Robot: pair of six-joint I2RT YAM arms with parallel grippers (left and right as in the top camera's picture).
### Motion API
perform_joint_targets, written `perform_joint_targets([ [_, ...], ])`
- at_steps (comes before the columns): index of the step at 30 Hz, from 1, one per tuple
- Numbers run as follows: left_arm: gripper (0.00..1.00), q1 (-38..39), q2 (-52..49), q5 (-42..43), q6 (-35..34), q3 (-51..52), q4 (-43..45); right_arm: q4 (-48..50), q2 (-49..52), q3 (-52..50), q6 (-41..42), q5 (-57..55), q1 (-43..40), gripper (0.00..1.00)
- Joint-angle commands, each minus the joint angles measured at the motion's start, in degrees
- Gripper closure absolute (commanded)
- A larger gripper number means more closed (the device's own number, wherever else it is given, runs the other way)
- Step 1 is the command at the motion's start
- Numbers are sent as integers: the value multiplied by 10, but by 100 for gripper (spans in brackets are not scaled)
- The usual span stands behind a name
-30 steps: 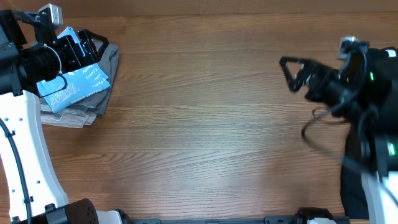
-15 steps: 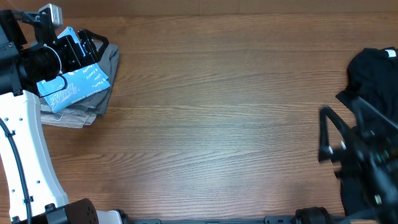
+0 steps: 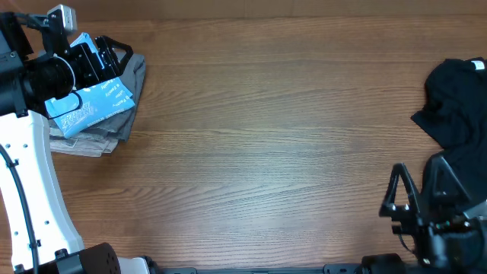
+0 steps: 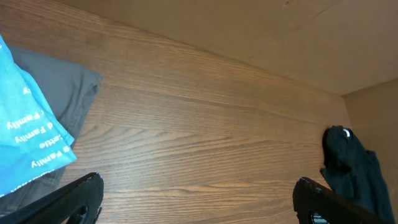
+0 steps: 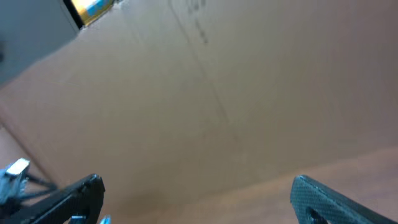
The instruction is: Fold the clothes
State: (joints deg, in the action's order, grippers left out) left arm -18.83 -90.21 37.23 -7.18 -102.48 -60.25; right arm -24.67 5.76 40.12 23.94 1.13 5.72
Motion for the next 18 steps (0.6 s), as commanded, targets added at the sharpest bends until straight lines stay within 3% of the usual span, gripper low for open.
perform_joint_targets([
  [1,0,2,-2,-2,-5,0,1,70,-36,-82,-1,-26,3,0],
  [10,0,2,-2,-2,-5,0,1,271,-56,-247,-1,-62,0,0],
  [18,0,2,-2,-2,-5,0,1,345,-56,-349,-1,-76,-18,0],
])
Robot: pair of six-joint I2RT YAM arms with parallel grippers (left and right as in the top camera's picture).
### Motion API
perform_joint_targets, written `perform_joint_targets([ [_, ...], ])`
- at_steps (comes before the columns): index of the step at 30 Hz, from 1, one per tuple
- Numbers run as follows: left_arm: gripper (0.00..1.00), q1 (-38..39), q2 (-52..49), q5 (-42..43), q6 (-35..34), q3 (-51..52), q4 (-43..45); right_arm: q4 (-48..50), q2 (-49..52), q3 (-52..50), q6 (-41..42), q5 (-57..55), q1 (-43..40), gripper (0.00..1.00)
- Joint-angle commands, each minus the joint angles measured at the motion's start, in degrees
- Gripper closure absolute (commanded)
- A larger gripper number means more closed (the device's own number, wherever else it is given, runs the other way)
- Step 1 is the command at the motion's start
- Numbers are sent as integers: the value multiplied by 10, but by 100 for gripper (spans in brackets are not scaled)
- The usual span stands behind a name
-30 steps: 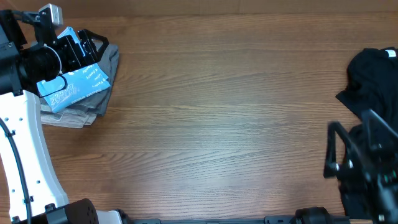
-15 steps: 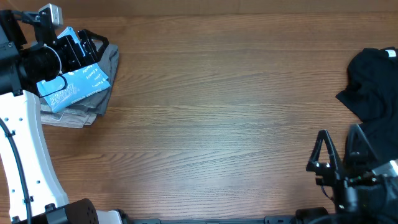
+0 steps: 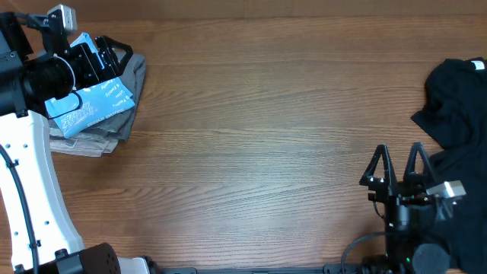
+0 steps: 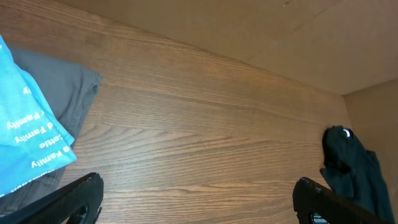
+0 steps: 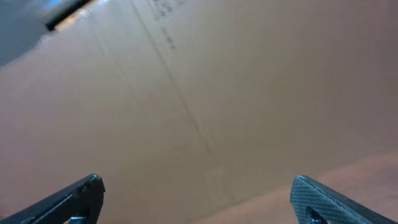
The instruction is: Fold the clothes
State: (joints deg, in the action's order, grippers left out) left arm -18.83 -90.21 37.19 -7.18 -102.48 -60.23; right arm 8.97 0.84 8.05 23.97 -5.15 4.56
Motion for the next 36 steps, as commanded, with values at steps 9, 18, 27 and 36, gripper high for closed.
perform_joint_targets([
  [9,0,2,-2,-2,-6,0,0,-12,-7,-76,-59,0,-9,0],
  [18,0,2,-2,-2,-6,0,0,-118,-7,-76,-226,52,-9,0],
  [27,0,2,-2,-2,-5,0,0,-138,-7,-76,-234,53,-9,0],
  [36,0,2,-2,-2,-6,0,0,-138,-7,-76,-233,53,-9,0],
])
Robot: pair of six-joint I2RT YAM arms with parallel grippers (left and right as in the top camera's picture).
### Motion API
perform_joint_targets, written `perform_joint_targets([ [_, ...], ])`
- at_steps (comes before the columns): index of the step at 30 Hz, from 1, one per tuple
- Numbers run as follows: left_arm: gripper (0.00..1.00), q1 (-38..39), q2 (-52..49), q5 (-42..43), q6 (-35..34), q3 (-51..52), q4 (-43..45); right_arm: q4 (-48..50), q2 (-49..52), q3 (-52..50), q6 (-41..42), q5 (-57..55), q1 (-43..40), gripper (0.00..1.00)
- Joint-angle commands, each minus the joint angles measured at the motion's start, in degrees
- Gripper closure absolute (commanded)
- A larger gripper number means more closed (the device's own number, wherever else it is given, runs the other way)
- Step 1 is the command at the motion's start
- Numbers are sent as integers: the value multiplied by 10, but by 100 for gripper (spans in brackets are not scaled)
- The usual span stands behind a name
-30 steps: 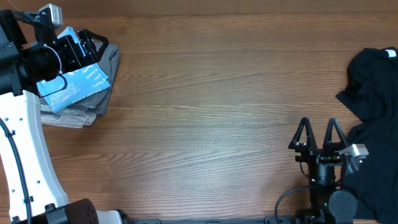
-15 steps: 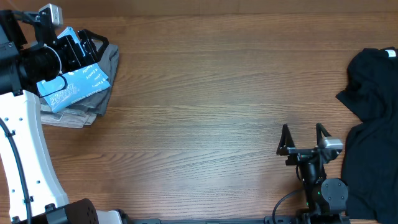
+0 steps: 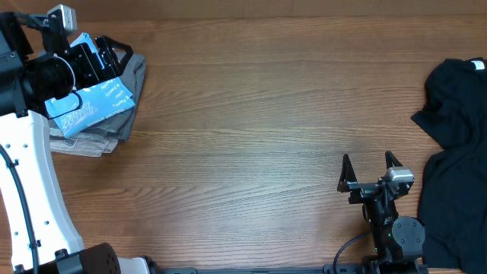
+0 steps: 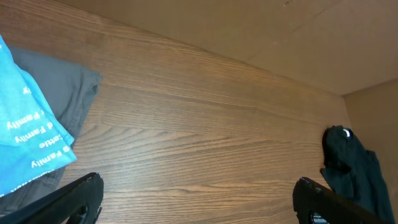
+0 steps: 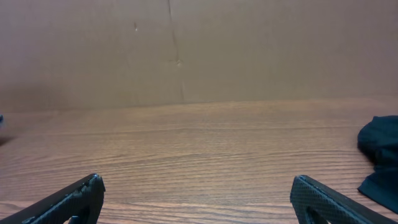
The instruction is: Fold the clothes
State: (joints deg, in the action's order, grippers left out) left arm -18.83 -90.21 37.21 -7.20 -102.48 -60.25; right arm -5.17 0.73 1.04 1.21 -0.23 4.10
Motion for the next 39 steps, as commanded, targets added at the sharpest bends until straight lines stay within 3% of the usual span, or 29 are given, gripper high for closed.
perform_joint_targets([
  [1,0,2,-2,-2,-5,0,1,3,-6,-6,-6,3,-4,0],
  [24,0,2,14,-10,-5,0,1,3,-6,-6,-6,3,-4,0],
  [34,0,7,161,-113,-5,0,1,3,-6,-6,-6,3,-4,0],
  [39,0,59,265,-125,-5,4,1,3,-6,-6,-6,3,-4,0],
])
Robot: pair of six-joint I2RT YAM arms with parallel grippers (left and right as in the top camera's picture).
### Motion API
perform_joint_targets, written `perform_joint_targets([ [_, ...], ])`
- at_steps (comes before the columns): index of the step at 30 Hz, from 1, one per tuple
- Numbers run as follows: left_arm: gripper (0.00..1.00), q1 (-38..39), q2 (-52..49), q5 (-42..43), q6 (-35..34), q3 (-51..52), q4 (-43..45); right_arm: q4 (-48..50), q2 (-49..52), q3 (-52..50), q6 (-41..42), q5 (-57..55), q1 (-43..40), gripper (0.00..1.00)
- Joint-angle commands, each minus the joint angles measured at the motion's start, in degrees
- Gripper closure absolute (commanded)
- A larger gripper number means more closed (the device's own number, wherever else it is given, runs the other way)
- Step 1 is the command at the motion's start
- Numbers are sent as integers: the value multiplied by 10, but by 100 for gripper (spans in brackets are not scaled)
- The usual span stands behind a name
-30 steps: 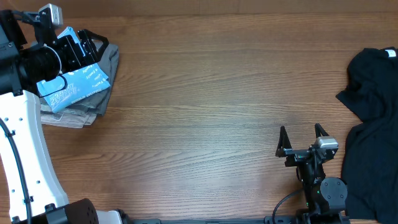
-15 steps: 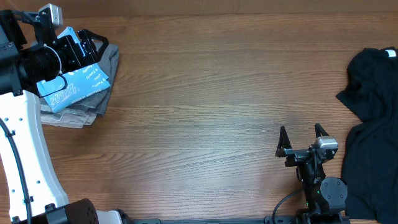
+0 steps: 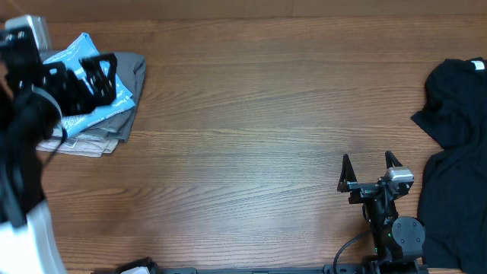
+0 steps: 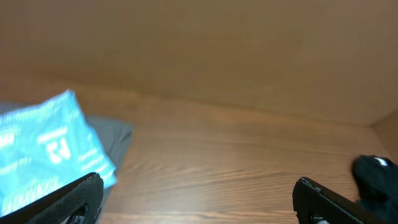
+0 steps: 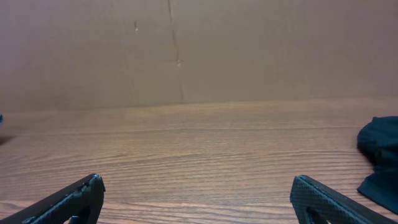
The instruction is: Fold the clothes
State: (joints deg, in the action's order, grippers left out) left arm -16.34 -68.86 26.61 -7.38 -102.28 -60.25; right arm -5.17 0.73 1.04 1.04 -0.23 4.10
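Observation:
A crumpled black garment [image 3: 459, 114] lies at the table's right edge; its near edge shows in the right wrist view [image 5: 379, 152] and in the left wrist view [image 4: 377, 175]. A folded stack with a blue printed piece [image 3: 91, 95] on a grey one [image 3: 131, 72] sits at the far left. My left gripper [image 3: 97, 76] hangs open above that stack, blurred. My right gripper [image 3: 370, 170] stands open near the front edge, left of the black garment, with nothing between its fingers.
A brown cardboard wall [image 5: 186, 50] closes off the back of the table. The wooden tabletop [image 3: 259, 129] stretches between the folded stack and the black garment.
My left arm has shifted left and its camera now looks more level, showing the back wall above the stack. The right arm has not moved.
My left gripper stayed open over the folded stack through the earlier moments. My right gripper was first at the front right over the black garment, then further left, then settled open near the front edge, where it remains. Now the left arm has moved.

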Motion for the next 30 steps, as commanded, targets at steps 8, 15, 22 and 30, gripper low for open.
perform_joint_targets([
  [8,0,106,221,-65,-3,99,7,3,-6,-6,-4,3,-4,0],
  [15,0,109,360,-125,-3,277,6,3,-6,-6,-4,3,-4,0],
  [22,0,109,503,-133,-7,495,58,3,-6,-6,-4,3,-4,0],
  [30,0,109,622,-130,-27,715,290,3,-6,-6,-4,3,-4,0],
])
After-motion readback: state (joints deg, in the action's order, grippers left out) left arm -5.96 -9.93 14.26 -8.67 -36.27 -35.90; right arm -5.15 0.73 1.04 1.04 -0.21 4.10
